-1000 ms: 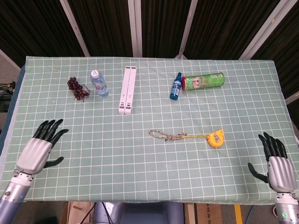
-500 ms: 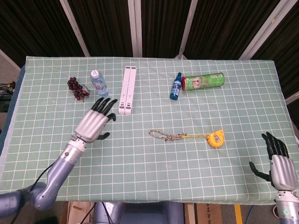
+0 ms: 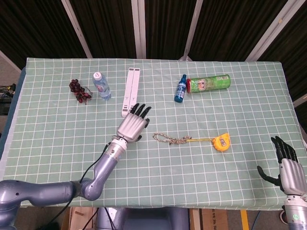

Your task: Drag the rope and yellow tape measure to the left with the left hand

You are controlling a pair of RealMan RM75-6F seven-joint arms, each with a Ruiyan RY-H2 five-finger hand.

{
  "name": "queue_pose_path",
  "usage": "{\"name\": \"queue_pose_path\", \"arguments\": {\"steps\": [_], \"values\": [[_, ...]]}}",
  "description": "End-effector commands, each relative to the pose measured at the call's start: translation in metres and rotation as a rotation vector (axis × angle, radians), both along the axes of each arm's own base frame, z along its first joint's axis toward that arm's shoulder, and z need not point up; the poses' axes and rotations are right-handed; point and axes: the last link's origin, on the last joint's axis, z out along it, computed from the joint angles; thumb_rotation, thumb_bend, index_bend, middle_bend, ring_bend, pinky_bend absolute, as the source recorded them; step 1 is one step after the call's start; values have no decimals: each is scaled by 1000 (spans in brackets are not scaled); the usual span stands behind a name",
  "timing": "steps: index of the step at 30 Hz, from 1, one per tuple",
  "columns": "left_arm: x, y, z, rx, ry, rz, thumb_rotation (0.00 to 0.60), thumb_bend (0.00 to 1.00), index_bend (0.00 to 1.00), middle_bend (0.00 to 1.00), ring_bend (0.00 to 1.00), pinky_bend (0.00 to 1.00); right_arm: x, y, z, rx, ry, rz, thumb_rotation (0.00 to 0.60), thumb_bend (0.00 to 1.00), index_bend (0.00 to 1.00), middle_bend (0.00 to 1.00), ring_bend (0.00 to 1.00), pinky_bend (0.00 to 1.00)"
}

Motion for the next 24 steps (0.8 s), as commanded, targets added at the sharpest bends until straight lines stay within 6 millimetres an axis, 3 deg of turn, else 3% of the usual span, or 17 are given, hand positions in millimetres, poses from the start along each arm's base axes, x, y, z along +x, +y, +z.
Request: {"name": "queue_pose_path", "arguments": {"steps": [1, 10, 24], "values": [[8, -2, -17, -19, 20, -4, 600, 277, 508, 58, 0, 0, 0, 0, 0, 2, -5, -2, 600, 320, 0, 0, 0, 0], [18, -7, -48, -51, 33, 8, 600, 341, 532, 59, 0, 0, -1, -1, 1, 5, -22, -10, 600, 320, 0, 0, 0, 0], [29, -6, -74, -59, 58, 6, 600, 387, 518, 55, 0, 0, -1, -1, 1, 10, -42, -20, 600, 320, 0, 0, 0, 0]]}}
